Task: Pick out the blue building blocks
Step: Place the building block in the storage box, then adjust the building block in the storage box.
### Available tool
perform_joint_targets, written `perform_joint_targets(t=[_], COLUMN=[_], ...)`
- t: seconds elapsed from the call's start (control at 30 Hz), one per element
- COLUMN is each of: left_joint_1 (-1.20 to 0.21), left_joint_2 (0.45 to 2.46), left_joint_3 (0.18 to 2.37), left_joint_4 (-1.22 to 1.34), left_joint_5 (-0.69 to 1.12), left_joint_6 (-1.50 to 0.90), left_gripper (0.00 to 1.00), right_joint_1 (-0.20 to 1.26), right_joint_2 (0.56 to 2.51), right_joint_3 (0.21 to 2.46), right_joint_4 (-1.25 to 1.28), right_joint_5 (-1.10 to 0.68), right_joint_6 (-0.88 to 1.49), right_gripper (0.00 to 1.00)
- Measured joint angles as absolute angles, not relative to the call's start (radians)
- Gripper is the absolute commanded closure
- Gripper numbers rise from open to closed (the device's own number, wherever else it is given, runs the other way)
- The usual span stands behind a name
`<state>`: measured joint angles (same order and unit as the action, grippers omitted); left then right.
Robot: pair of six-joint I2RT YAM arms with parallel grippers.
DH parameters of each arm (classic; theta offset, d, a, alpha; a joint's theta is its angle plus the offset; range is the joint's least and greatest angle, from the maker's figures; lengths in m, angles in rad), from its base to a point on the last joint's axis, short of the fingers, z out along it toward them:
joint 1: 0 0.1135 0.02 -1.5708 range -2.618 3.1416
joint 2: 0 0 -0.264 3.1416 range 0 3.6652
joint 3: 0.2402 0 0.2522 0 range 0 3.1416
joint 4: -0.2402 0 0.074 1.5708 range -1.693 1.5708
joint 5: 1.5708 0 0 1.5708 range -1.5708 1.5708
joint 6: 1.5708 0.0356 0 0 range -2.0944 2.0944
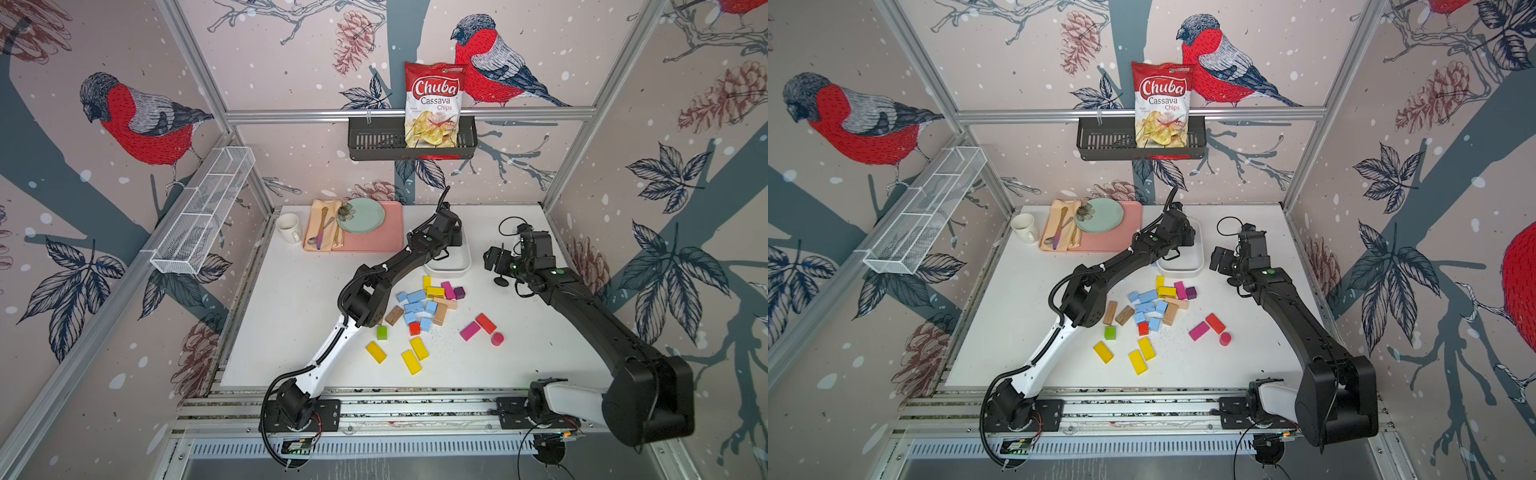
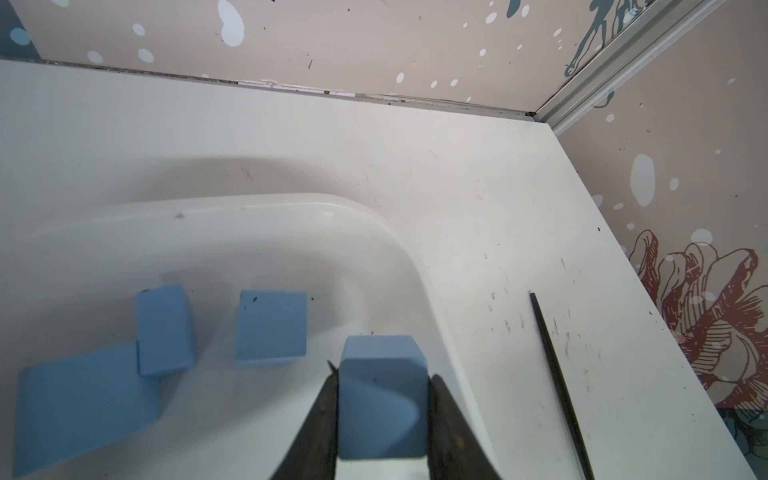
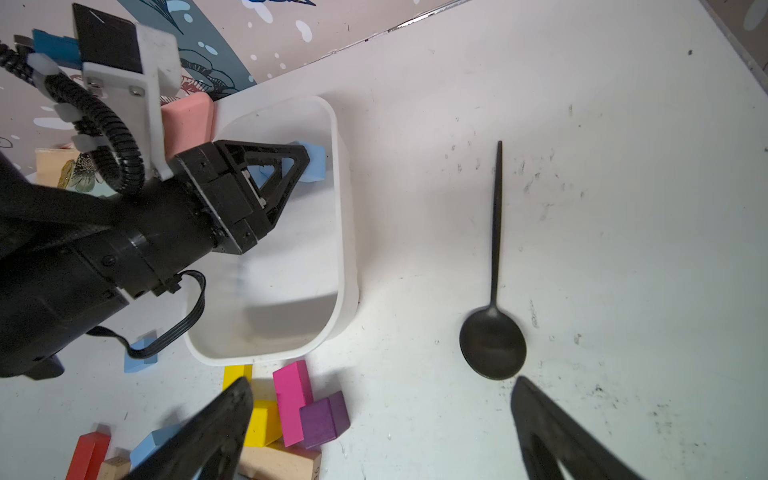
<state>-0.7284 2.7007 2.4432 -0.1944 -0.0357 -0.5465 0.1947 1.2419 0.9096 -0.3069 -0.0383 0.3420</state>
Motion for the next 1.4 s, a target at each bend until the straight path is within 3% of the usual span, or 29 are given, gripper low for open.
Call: perform_joint_targets(t=[0.33, 0.53, 0.7, 0.87, 1.1, 1.23, 1.4], left_joint_1=[-0.728, -0.721, -0.709, -0.694, -0.652, -0.616, -0.605], left_joint_2=[2.710, 2.702, 2.629, 2.394, 1.762, 1.518, 1.318], left_joint_3=[2.458, 2.458, 2.416, 2.133, 1.521, 1.235, 0.992], left_joint_4=[-0.162, -0.165, -0.166, -0.134, 0.048, 0.223, 0.186], left_joint_5=[-0.033, -0.016, 0.000, 0.036, 0.055, 0.047, -0.010], left_joint_6=[-0.550, -0.541, -0.490, -0.459, -0.388, -0.364, -0.332], left_gripper=[0.36, 0.23, 0.19, 0.13, 0.01, 0.01, 0.01], right_joint_1=[0.190, 0.190, 0.190, 0.235, 0.374, 0.446, 0.459], right_joint_2=[1.247, 1.248, 1.259, 1.325, 1.433, 1.539, 1.690], right_joint_3=[0.886, 0.885, 0.926, 1.008, 1.124, 1.195, 1.272], right_joint_4=[-0.296, -0.292, -0.303, -0.330, -0.353, -0.346, -0.329], right_joint_5=[-0.069, -0.083, -0.102, -0.109, -0.095, -0.076, -0.046], right_joint_6=[0.339, 0.339, 0.338, 0.313, 0.323, 0.371, 0.439], right_gripper=[0.00, 0.00, 0.00, 0.00, 0.00, 0.01, 0.00])
